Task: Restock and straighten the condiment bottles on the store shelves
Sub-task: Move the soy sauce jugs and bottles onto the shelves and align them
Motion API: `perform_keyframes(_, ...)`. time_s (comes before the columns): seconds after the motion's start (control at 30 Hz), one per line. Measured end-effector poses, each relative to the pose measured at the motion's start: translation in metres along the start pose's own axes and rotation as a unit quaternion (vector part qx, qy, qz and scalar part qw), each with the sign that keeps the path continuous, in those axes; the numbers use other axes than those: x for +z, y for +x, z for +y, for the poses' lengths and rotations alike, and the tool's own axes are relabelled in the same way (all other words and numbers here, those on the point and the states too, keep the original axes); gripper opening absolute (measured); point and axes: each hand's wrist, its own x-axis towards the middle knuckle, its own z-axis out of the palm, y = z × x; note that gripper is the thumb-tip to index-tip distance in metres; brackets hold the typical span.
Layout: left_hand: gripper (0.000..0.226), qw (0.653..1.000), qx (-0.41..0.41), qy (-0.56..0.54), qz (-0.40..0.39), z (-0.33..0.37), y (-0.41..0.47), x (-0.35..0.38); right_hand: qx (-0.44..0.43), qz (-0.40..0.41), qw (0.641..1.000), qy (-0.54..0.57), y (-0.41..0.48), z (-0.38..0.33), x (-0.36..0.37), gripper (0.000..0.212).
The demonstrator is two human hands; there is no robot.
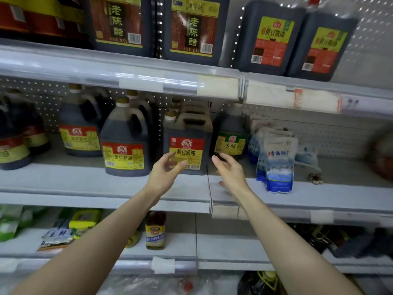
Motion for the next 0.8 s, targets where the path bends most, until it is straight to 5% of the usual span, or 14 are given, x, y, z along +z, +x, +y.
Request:
perform_keyframes(0.33, 0.053, 0.999, -0.032, 0.020, 0.010, -0.039, -0.149, 0.068, 0.019, -0.051, 0.998, 0.019, -0.113, 0.078, -0.071, 0.024)
perform_keyframes(0.53, 0.054, 0.989, -0.145, 0.020, 0.004, -0.127, -0.242, 0.112, 0.096, -0.087, 0.992, 0.009, -0.184, 0.185, -0.092, 0.006)
perform_keyframes(0.8, 0.043, 0.966, -0.254, 0.039, -0.017, -0.260, -0.327, 0.138, 0.199, -0.086, 0.976, -0.003, -0.261, 0.345, -0.075, 0.011)
